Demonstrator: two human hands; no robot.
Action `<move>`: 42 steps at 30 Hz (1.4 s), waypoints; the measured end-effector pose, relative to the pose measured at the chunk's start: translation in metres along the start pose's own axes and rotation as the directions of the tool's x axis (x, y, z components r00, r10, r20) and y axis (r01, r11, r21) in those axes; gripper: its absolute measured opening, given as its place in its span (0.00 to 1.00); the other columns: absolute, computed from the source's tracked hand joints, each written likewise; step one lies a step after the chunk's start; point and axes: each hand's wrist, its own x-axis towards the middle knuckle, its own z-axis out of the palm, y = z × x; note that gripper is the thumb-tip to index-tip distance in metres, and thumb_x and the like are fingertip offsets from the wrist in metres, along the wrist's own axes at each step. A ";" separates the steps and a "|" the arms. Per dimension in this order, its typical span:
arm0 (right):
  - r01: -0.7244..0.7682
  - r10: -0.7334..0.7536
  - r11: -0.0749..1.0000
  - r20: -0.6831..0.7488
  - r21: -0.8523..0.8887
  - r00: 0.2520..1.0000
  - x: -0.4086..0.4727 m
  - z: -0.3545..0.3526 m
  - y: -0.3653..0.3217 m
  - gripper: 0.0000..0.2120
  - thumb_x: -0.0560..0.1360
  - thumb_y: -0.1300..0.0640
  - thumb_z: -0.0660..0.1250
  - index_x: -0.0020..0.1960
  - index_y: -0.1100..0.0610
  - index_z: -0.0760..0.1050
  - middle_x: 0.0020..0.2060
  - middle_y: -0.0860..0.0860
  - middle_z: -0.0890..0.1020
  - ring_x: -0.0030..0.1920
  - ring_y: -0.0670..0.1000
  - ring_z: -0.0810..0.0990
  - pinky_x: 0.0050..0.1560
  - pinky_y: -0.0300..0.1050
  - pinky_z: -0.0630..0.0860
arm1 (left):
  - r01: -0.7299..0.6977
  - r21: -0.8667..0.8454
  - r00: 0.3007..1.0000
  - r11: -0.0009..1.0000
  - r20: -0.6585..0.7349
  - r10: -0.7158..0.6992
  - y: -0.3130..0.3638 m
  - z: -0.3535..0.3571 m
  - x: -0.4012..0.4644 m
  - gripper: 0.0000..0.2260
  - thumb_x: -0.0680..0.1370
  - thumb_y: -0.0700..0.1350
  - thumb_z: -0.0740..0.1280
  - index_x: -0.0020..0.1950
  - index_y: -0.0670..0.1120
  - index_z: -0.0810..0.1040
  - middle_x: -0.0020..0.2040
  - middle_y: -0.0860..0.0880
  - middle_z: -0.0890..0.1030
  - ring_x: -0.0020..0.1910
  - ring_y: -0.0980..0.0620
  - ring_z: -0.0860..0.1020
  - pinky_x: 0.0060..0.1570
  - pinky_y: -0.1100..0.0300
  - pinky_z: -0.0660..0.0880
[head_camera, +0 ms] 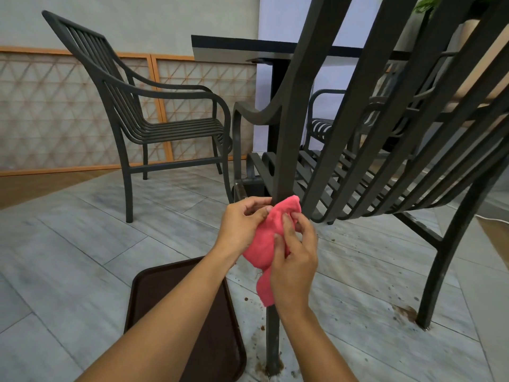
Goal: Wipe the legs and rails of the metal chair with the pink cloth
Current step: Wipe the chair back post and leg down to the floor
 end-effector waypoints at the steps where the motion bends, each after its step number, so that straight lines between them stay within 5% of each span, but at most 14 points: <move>1: -0.003 0.003 1.000 -0.010 -0.013 1.000 0.000 0.002 0.003 0.21 0.72 0.68 0.67 0.63 0.55 0.74 0.59 0.47 0.72 0.58 0.47 0.71 0.56 0.33 0.69 | -0.003 0.001 1.000 1.000 0.001 0.003 0.000 0.000 0.000 0.08 0.75 0.39 0.68 0.52 0.48 0.81 0.47 0.52 0.83 0.51 0.54 0.80 0.52 0.61 0.76; 9: 0.004 -0.008 0.998 -0.061 -0.067 0.998 -0.013 0.008 0.019 0.13 0.70 0.65 0.69 0.54 0.61 0.80 0.44 0.55 0.79 0.46 0.49 0.75 0.51 0.22 0.68 | -0.036 -0.012 0.999 0.999 0.017 0.036 -0.001 -0.001 -0.001 0.10 0.75 0.39 0.68 0.47 0.55 0.80 0.43 0.54 0.82 0.40 0.61 0.80 0.44 0.62 0.76; 18: -0.079 0.080 0.995 0.024 -0.063 0.996 -0.046 0.005 0.041 0.11 0.69 0.70 0.69 0.50 0.62 0.81 0.43 0.46 0.75 0.44 0.50 0.76 0.50 0.22 0.68 | -0.023 -0.037 1.000 0.999 0.017 0.023 0.000 0.000 -0.003 0.10 0.76 0.38 0.67 0.47 0.54 0.80 0.42 0.56 0.83 0.38 0.65 0.81 0.47 0.63 0.76; 22: -0.242 0.237 0.970 0.114 0.026 0.965 -0.055 0.001 0.049 0.12 0.72 0.69 0.67 0.51 0.57 0.81 0.42 0.44 0.76 0.46 0.47 0.77 0.47 0.26 0.70 | -0.016 -0.041 1.000 0.999 0.014 0.017 0.000 0.001 -0.004 0.09 0.76 0.39 0.67 0.47 0.54 0.80 0.43 0.55 0.83 0.41 0.63 0.81 0.47 0.62 0.76; 25: -0.315 0.304 0.947 0.141 0.066 0.942 -0.055 -0.009 0.047 0.12 0.72 0.68 0.68 0.52 0.56 0.81 0.49 0.42 0.75 0.50 0.37 0.74 0.47 0.24 0.70 | -0.008 -0.062 1.000 0.998 0.012 0.009 -0.001 0.002 -0.006 0.09 0.76 0.39 0.67 0.49 0.53 0.80 0.44 0.54 0.83 0.43 0.60 0.81 0.48 0.61 0.76; 31: -0.350 0.344 0.933 0.084 0.080 0.935 -0.047 -0.026 0.034 0.16 0.73 0.65 0.66 0.53 0.46 0.73 0.51 0.41 0.76 0.52 0.43 0.75 0.50 0.40 0.74 | 0.019 -0.057 1.000 0.998 0.007 -0.019 -0.008 0.001 -0.007 0.06 0.75 0.42 0.69 0.47 0.54 0.80 0.41 0.54 0.83 0.40 0.60 0.81 0.47 0.59 0.75; 37: -0.329 0.330 0.922 0.029 0.205 0.943 -0.012 -0.020 0.008 0.14 0.75 0.63 0.65 0.58 0.50 0.76 0.54 0.43 0.75 0.55 0.35 0.72 0.54 0.25 0.69 | 0.052 -0.021 0.998 0.998 0.025 -0.051 -0.015 0.001 -0.008 0.07 0.71 0.47 0.72 0.48 0.51 0.81 0.42 0.53 0.83 0.41 0.59 0.81 0.47 0.61 0.76; 42: -0.330 0.318 0.938 0.114 0.108 0.941 -0.003 -0.002 0.004 0.25 0.71 0.56 0.70 0.67 0.55 0.70 0.62 0.44 0.71 0.62 0.40 0.68 0.61 0.29 0.65 | 0.042 0.035 0.999 0.999 0.027 -0.043 -0.016 -0.001 -0.005 0.10 0.70 0.50 0.72 0.49 0.51 0.82 0.45 0.52 0.83 0.49 0.55 0.80 0.49 0.62 0.77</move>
